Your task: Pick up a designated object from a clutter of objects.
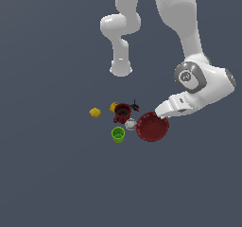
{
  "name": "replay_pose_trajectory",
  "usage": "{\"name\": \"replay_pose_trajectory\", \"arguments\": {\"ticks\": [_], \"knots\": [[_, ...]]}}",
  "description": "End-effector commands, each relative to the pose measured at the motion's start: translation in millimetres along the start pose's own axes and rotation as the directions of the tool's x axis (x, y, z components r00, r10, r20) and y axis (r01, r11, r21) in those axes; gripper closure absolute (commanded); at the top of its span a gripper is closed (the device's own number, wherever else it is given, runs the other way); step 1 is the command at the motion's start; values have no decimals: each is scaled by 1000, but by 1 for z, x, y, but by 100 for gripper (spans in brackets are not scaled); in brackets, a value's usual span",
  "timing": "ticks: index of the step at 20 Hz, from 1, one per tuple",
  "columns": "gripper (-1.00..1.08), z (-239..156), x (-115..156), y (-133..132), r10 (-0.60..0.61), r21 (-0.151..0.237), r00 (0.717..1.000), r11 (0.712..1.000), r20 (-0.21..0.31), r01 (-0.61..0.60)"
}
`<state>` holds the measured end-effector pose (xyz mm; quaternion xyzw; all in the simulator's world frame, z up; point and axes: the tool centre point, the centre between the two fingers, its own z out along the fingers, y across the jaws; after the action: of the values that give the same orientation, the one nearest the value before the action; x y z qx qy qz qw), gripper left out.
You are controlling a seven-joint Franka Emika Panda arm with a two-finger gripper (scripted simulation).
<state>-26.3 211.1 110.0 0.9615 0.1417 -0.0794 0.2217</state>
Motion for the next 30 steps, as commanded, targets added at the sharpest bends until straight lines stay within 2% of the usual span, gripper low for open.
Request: {"name": "replay_pose_trajectory", "arguments": {"ticks": [1, 24, 30], "knots": [[108, -10, -9, 23, 3, 0, 1000, 1000, 0, -3], [108, -126, -114, 270, 3, 3, 1000, 1000, 0, -3], [108, -152, -135, 325, 3, 2, 1000, 1000, -1, -3]]}}
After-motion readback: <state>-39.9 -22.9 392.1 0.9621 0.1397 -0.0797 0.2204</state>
